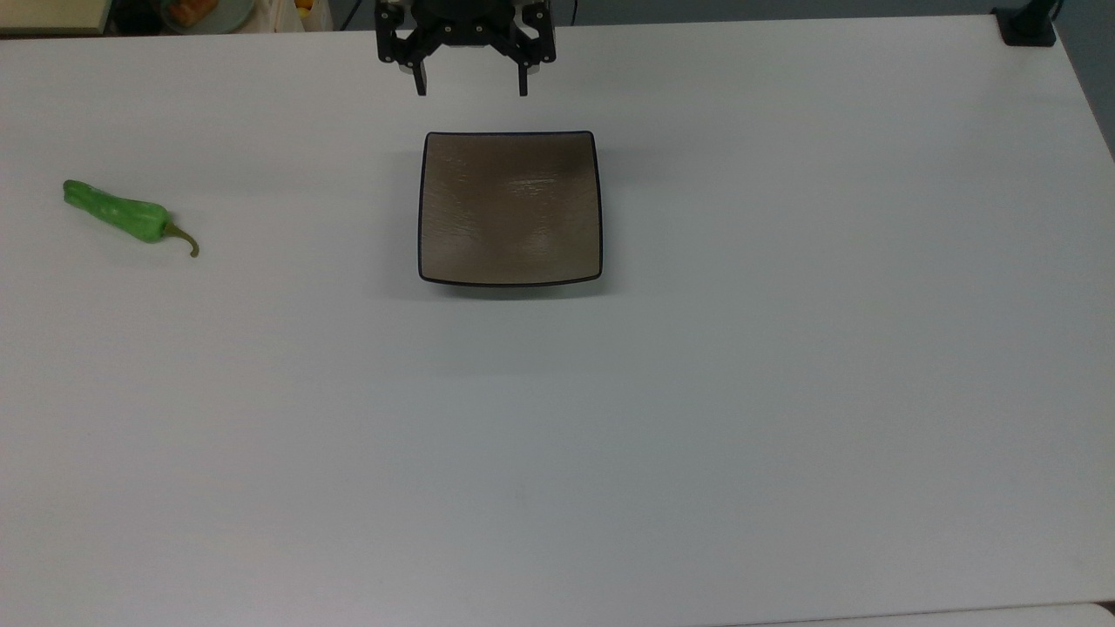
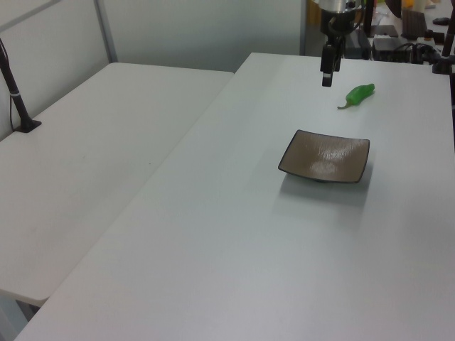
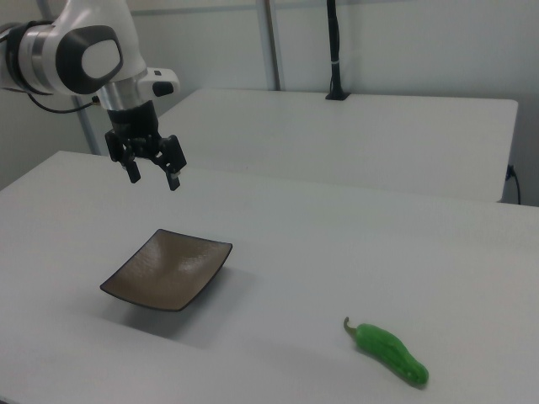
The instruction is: Chili peppers are placed on a ceramic plate
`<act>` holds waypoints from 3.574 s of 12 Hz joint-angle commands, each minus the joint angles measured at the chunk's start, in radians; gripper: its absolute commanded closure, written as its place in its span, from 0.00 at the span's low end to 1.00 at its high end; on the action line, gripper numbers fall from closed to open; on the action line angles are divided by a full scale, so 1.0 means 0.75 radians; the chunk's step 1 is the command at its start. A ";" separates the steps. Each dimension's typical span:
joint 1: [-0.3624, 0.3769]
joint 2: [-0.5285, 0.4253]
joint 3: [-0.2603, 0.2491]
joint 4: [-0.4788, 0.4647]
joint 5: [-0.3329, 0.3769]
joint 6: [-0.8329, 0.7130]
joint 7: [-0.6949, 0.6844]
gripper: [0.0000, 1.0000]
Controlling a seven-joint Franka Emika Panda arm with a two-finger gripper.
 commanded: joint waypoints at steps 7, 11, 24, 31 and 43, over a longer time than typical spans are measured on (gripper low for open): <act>0.004 -0.040 -0.008 -0.053 -0.008 0.050 -0.002 0.00; 0.004 -0.036 -0.006 -0.053 -0.010 0.050 -0.002 0.00; -0.047 0.001 -0.022 -0.067 -0.024 0.129 -0.566 0.00; -0.119 0.013 -0.128 -0.108 -0.085 0.193 -1.255 0.00; -0.313 0.189 -0.233 -0.186 -0.141 0.626 -1.786 0.00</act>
